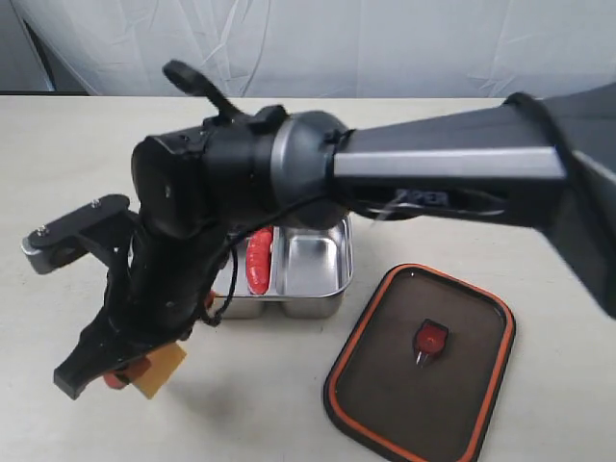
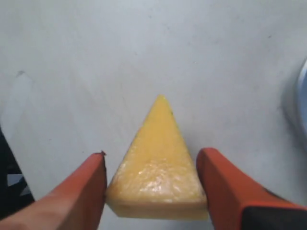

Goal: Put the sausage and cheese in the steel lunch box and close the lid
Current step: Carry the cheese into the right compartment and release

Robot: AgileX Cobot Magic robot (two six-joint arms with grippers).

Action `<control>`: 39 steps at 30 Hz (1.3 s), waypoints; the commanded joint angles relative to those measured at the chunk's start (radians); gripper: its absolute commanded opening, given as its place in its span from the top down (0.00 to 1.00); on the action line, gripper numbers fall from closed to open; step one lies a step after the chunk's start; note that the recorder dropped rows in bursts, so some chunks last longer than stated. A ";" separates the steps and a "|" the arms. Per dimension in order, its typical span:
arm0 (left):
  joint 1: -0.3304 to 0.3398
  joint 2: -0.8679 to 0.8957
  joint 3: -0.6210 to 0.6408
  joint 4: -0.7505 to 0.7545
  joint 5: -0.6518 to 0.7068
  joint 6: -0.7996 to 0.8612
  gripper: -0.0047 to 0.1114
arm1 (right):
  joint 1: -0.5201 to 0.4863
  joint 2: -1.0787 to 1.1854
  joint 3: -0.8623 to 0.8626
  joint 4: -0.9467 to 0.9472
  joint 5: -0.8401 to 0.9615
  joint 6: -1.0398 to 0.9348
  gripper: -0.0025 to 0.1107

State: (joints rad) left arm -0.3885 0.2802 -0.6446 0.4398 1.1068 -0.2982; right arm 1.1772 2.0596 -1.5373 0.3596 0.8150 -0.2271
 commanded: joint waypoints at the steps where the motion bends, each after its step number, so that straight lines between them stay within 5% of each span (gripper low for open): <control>1: -0.003 -0.007 0.000 0.011 0.014 -0.005 0.96 | -0.003 -0.114 -0.005 -0.224 0.038 0.078 0.99; 6: -0.003 -0.007 0.000 0.032 0.033 -0.005 0.96 | -0.055 -0.214 -0.005 -0.531 0.144 0.291 0.99; 14: -0.003 -0.007 0.000 0.048 0.046 -0.005 0.96 | -0.287 -0.228 -0.003 -0.459 0.174 0.291 0.99; 19: -0.003 -0.007 0.003 0.044 0.044 -0.005 0.96 | -0.320 -0.178 -0.003 -0.360 0.178 0.262 0.98; 20: -0.003 -0.007 0.006 0.044 0.044 -0.005 0.96 | -0.320 -0.167 -0.003 -0.346 0.181 0.242 0.95; 23: -0.003 -0.007 0.029 0.044 0.042 -0.005 0.96 | -0.320 -0.130 -0.003 -0.309 0.187 0.217 0.67; 25: -0.003 -0.007 0.042 0.044 0.040 -0.005 0.96 | -0.320 -0.121 -0.003 -0.321 0.196 0.227 0.59; 33: -0.003 -0.007 0.059 0.048 0.036 -0.005 0.96 | -0.320 -0.123 -0.003 -0.417 0.217 0.264 0.59; 39: -0.003 -0.007 0.059 0.048 0.036 -0.005 0.96 | -0.320 -0.123 -0.003 -0.424 0.197 0.264 0.46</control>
State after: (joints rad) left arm -0.3885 0.2802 -0.5890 0.4752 1.1517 -0.2982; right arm 0.8634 1.9439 -1.5373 -0.0490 1.0226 0.0350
